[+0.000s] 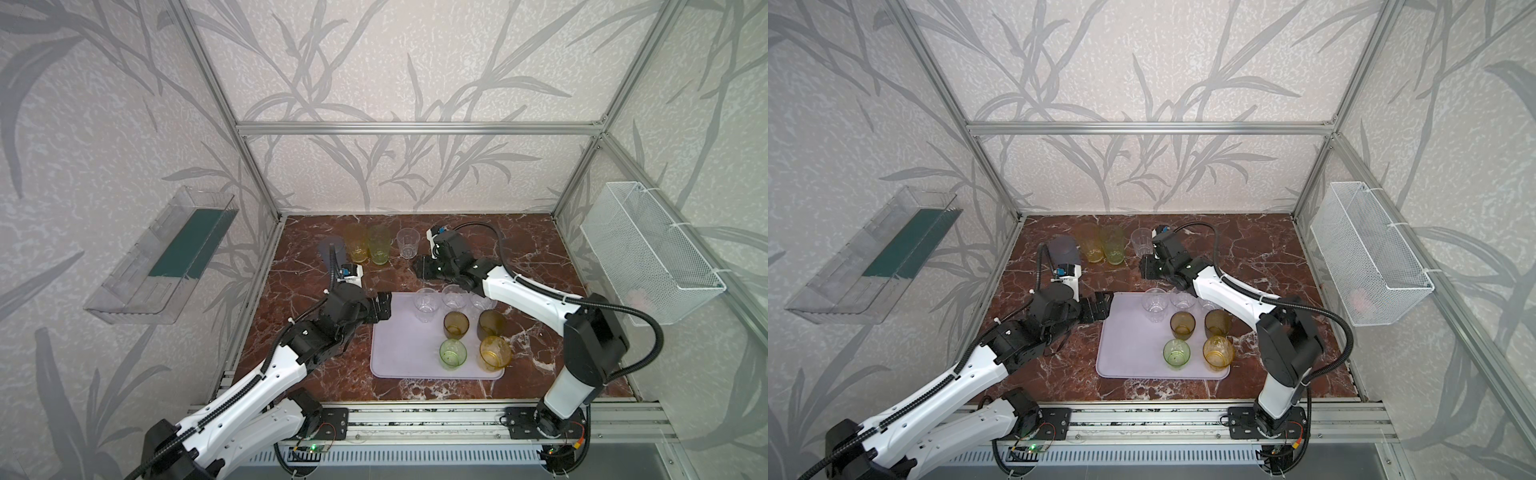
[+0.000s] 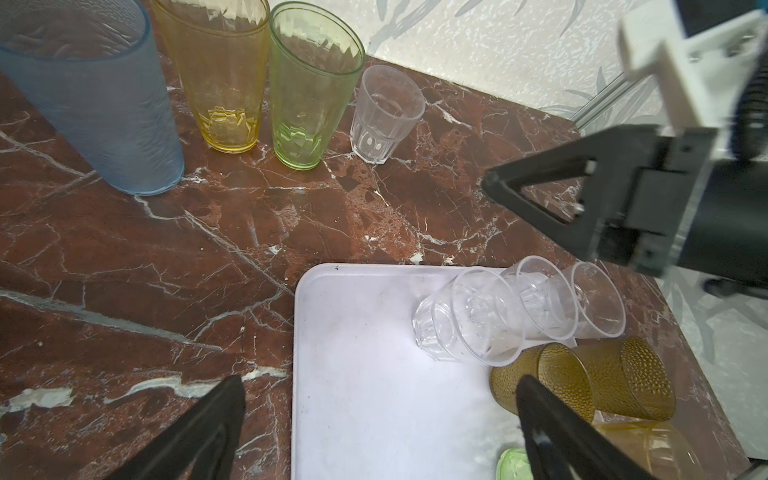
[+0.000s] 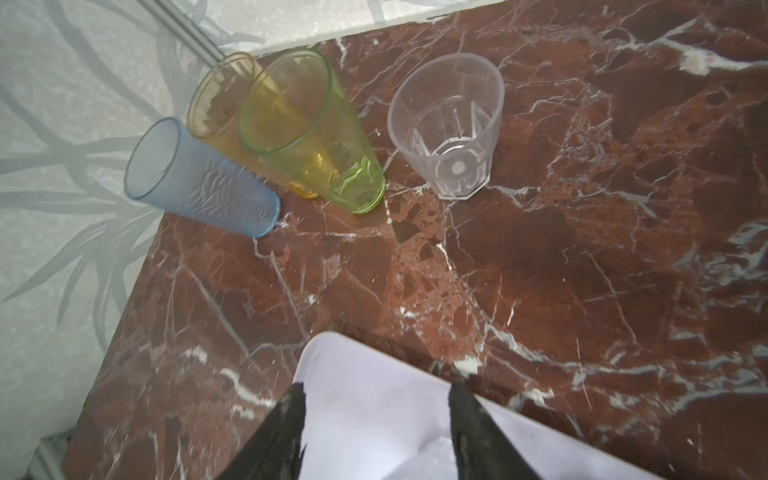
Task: Place the glasses into the tray
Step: 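Raise the left gripper off the tray while the right gripper reaches to the cluster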
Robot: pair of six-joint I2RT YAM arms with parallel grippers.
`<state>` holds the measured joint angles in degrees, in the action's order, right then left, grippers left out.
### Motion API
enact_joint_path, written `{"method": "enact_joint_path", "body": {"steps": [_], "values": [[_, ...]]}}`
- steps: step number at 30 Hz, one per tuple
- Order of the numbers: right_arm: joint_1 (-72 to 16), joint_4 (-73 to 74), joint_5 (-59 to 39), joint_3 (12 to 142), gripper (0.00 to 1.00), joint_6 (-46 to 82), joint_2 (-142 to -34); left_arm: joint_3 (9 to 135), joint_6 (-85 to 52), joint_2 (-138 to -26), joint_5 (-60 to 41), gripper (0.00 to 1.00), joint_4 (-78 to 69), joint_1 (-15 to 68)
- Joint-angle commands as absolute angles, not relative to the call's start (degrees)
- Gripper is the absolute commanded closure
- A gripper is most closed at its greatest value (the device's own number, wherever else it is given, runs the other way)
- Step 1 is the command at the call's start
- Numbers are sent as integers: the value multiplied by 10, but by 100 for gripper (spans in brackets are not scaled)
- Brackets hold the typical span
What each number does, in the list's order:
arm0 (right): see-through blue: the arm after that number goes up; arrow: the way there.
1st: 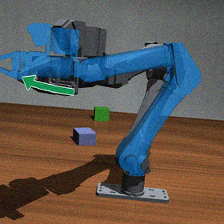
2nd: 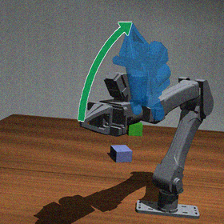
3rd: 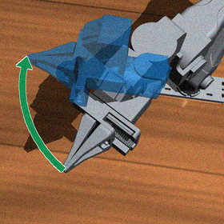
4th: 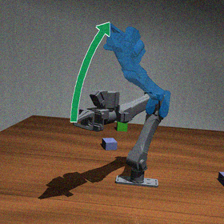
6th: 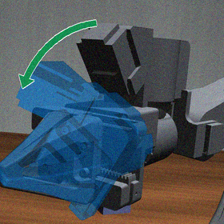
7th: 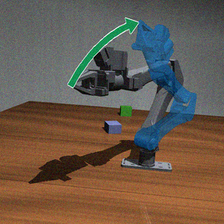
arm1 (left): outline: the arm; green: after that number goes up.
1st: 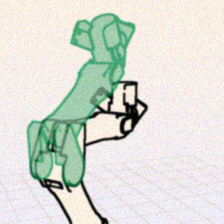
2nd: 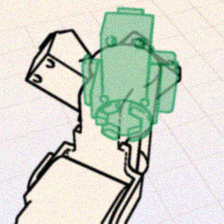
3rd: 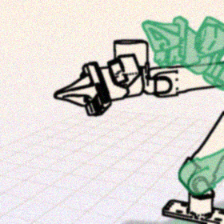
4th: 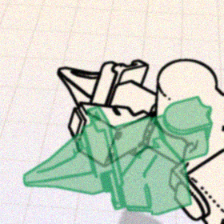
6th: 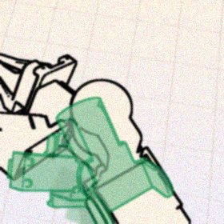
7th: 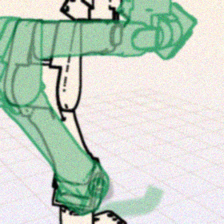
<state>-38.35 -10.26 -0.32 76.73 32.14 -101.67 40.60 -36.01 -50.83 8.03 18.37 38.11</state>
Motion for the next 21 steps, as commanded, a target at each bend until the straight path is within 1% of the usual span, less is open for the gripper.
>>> {"method": "enact_joint_path", "body": {"steps": [1, 2, 3, 8, 21], "values": [[-377, -93, 26, 809, 54, 336, -1062, 395, -372, -499, 65, 1, 187, 378], [-375, -92, 26, 818, 61, 344, -1076, 394, -373, -500, 61, 1, 187, 378], [-373, -87, 24, 824, 61, 351, -1086, 393, -373, -499, 58, 1, 188, 379], [-365, -45, 14, 833, 61, 385, -1115, 388, -375, -499, 46, 1, 190, 378], [-343, -32, 29, 892, 59, 411, -1177, 389, -367, -494, 54, 1, 192, 378]]}}
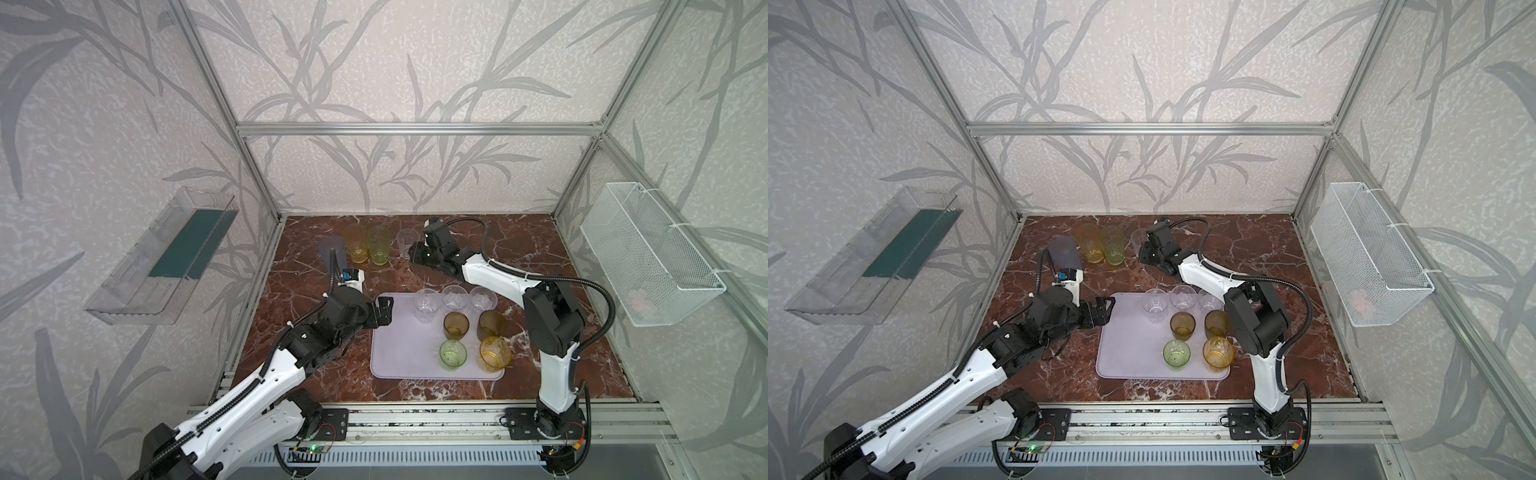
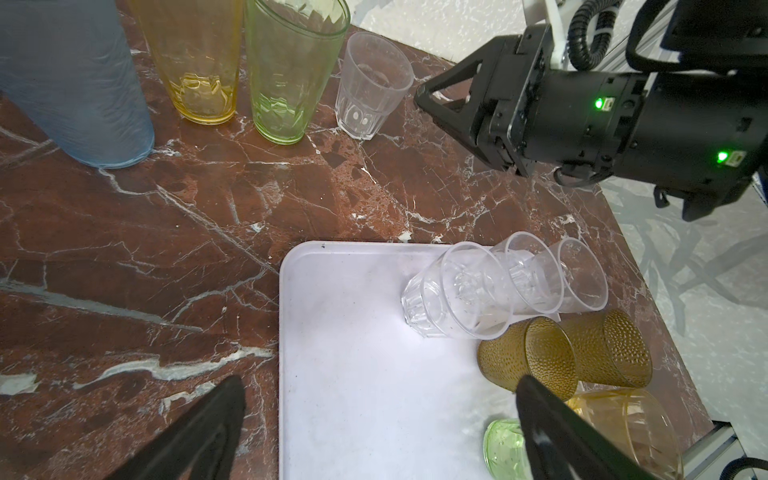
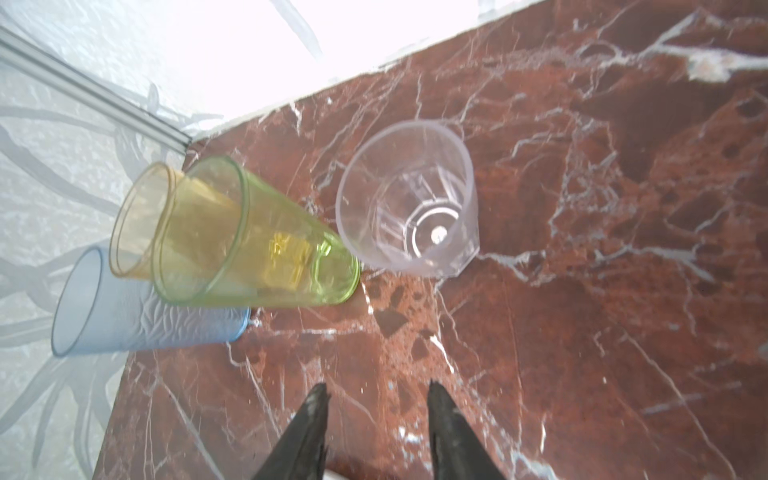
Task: Place the glasses into the tray
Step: 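Raise the left gripper off the tray while the right gripper reaches to the cluster, then lower the right gripper into the clear glass in the cluster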
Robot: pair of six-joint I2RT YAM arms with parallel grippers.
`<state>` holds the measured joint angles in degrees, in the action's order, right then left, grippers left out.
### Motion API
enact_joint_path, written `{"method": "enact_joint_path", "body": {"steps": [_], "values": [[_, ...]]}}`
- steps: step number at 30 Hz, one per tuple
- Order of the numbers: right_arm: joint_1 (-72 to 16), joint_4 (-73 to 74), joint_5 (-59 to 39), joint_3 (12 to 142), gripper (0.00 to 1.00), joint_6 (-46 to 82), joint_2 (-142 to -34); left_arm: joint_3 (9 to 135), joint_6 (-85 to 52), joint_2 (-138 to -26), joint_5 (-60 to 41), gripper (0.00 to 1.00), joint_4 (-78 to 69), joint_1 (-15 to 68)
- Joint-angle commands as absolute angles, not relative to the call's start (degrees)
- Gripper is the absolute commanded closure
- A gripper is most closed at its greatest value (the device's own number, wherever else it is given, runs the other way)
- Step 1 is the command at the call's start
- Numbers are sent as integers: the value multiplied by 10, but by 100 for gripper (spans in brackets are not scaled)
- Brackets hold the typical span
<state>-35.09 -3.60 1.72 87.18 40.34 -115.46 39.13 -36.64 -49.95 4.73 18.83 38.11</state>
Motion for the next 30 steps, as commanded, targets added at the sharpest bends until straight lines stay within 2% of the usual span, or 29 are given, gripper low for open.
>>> {"method": "enact_joint_path", "body": {"steps": [1, 30], "values": [[-342, -37, 29, 900, 59, 407, -1183, 390, -367, -495, 54, 1, 192, 378], [-304, -98, 15, 1014, 59, 401, -1278, 382, -359, -508, 80, 1, 186, 377]]}}
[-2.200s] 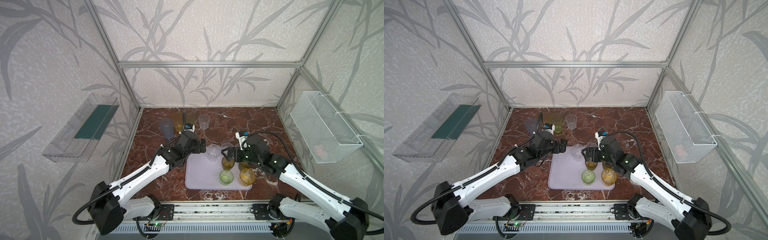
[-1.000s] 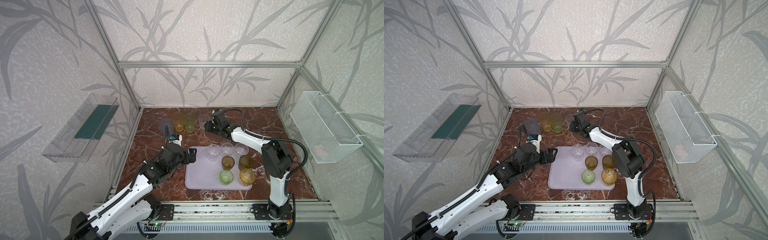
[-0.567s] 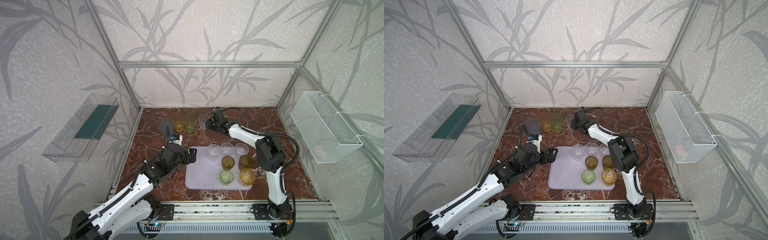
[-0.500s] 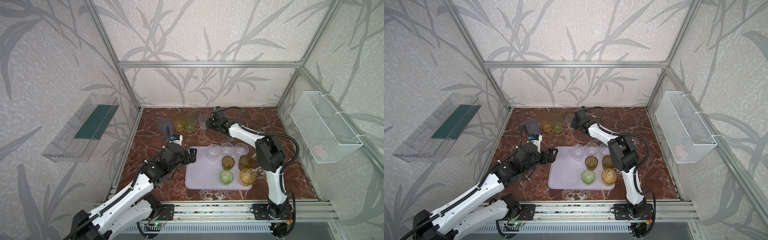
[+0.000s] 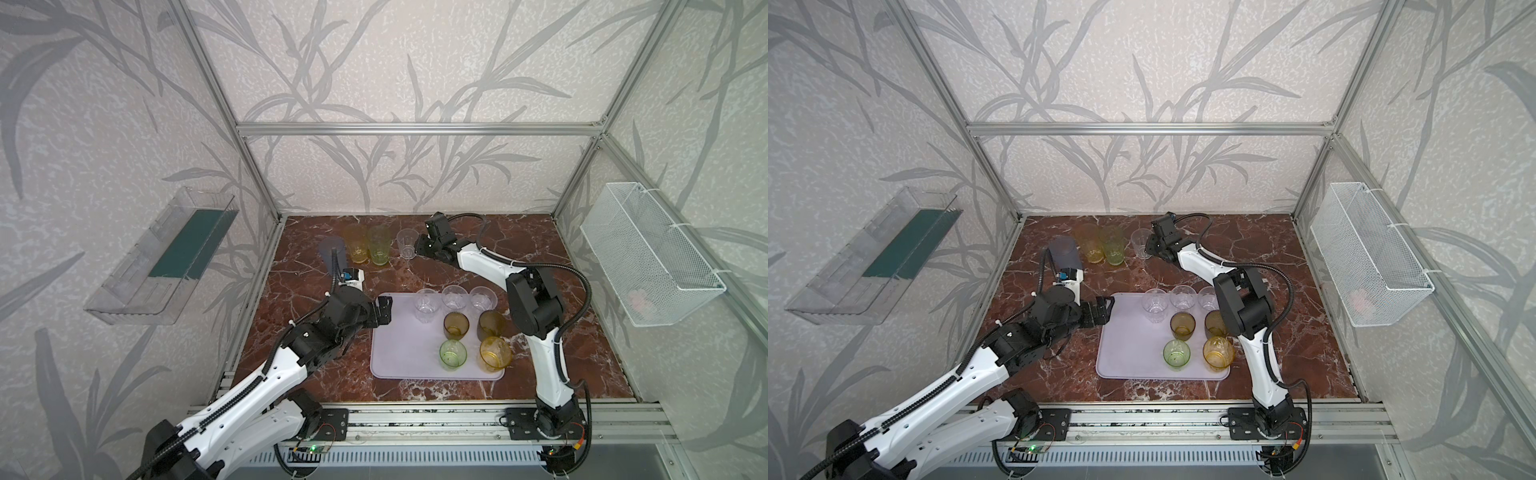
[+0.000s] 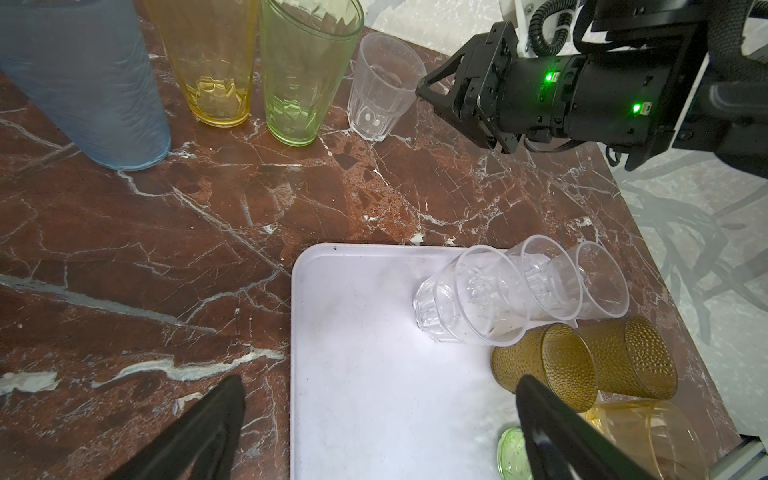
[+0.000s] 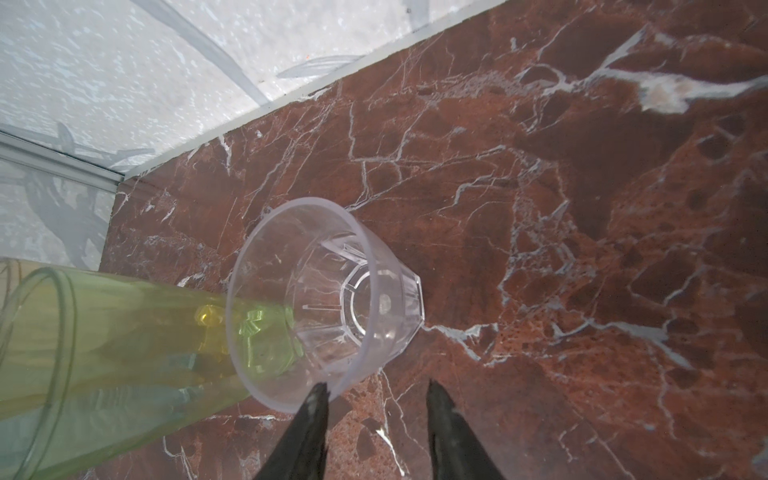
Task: Place the glasses into the tray
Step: 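Lower the right gripper into the clear glass in the cluster, then grip the clear glass from inside with the right gripper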
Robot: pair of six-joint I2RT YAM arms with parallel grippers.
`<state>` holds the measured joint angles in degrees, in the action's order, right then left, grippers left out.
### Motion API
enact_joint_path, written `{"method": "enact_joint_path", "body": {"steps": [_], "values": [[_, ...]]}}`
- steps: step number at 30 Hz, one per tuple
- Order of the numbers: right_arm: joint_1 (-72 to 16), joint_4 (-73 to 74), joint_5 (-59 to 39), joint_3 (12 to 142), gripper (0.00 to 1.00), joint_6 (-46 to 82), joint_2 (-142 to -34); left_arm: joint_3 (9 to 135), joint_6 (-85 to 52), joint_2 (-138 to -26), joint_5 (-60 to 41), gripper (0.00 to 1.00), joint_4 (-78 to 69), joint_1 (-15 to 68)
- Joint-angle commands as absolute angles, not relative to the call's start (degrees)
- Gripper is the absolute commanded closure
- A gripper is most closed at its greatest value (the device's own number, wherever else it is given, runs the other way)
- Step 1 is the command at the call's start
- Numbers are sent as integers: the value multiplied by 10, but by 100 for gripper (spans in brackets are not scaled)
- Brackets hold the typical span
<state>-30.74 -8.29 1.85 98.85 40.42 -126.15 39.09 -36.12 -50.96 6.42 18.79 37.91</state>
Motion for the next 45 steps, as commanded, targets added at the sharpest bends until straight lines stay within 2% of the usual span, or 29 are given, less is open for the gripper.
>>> {"method": "enact_joint_path", "body": {"steps": [1, 14, 33, 41, 45], "values": [[-305, -99, 14, 1017, 59, 401, -1280, 382, -359, -508, 80, 1, 186, 377], [-302, -127, 18, 1053, 55, 397, -1299, 382, -357, -506, 85, 0, 190, 376], [-302, -199, 53, 1123, 55, 381, -1341, 380, -354, -503, 90, 1, 191, 375], [-301, -207, 60, 1124, 60, 380, -1345, 378, -354, -502, 91, 1, 191, 376], [-300, -209, 60, 1124, 66, 380, -1346, 377, -355, -503, 90, 0, 190, 375]]}}
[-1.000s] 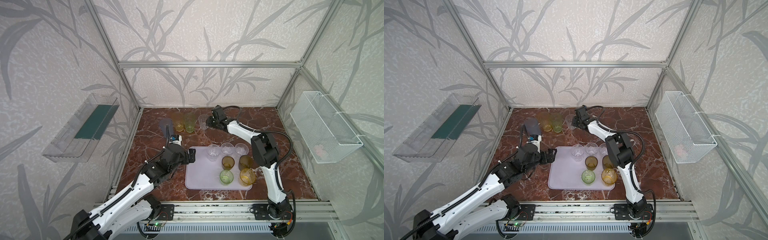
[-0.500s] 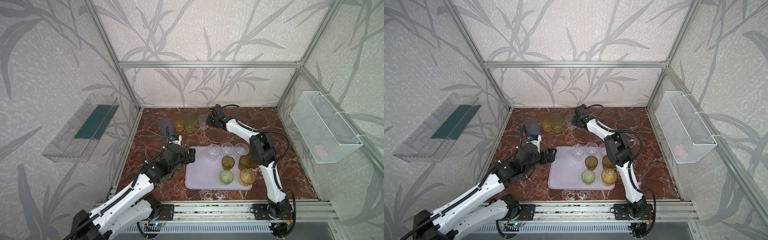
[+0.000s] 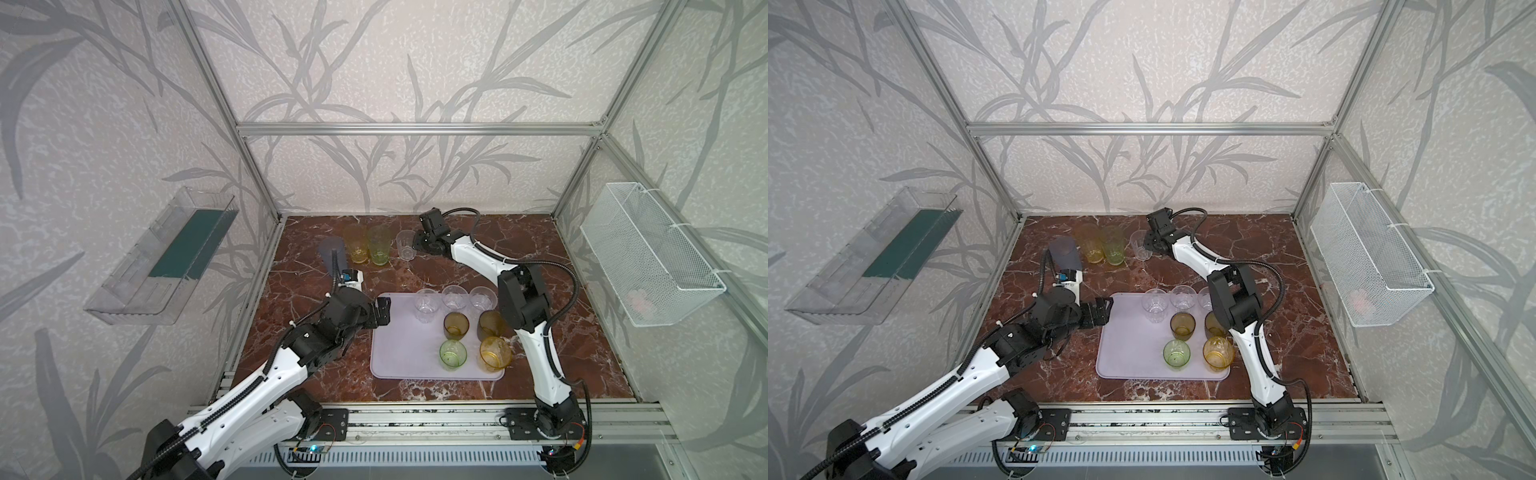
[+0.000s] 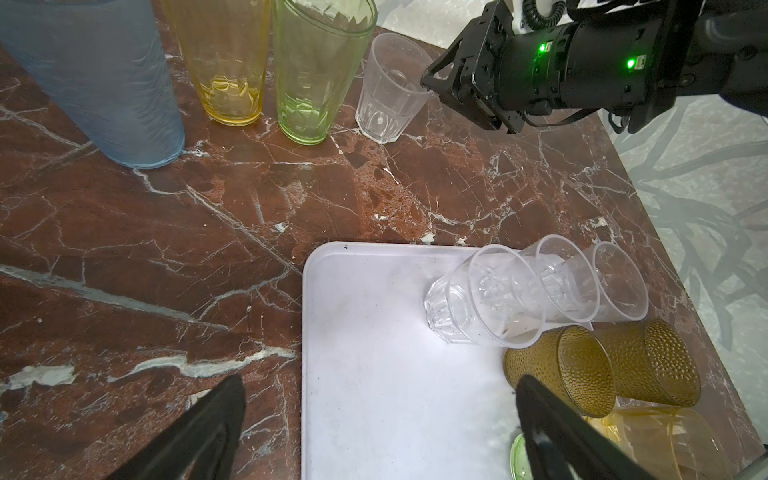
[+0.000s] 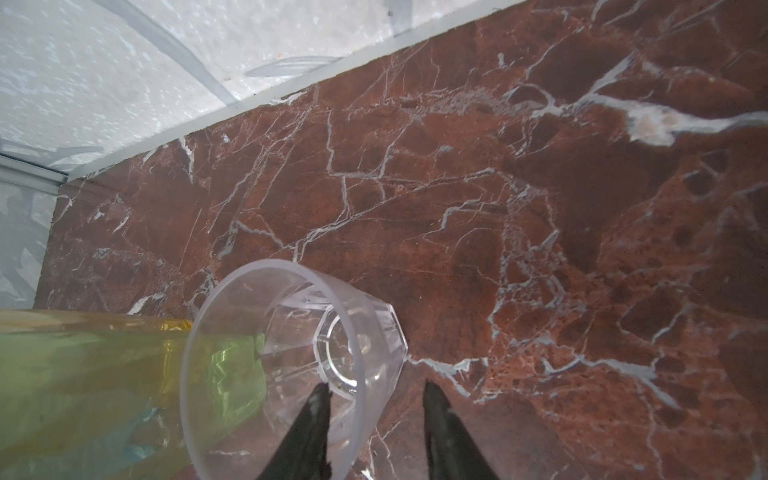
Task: Place the glasses into the tray
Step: 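Grip the clear glass from inside with the right gripper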
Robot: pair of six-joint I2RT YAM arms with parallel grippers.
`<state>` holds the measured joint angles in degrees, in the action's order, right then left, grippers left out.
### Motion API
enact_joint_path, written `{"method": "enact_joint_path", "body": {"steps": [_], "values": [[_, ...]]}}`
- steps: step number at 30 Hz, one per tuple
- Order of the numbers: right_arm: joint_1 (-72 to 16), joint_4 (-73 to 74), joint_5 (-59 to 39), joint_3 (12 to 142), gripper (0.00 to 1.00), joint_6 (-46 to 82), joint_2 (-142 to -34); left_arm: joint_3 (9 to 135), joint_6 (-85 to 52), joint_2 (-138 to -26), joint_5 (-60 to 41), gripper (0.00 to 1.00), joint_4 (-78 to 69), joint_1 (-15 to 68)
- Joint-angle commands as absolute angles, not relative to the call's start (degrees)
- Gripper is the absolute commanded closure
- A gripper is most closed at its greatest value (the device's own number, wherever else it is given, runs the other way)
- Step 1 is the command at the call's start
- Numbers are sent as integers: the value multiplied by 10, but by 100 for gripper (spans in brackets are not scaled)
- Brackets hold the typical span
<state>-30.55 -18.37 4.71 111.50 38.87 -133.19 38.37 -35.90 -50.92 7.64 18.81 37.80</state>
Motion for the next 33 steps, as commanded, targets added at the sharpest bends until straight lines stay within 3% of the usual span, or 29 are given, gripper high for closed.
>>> {"method": "enact_joint_path", "body": {"steps": [1, 24, 28, 33], "values": [[-301, -211, 61, 1124, 66, 379, -1346, 377, -354, -503, 90, 1, 191, 375], [-294, -219, 47, 1135, 75, 374, -1359, 370, -359, -498, 95, 1, 188, 375], [-294, -221, 46, 1135, 78, 374, -1358, 369, -358, -498, 95, 1, 189, 375], [-293, -221, 45, 1134, 91, 373, -1358, 369, -358, -498, 94, 1, 188, 374]]}}
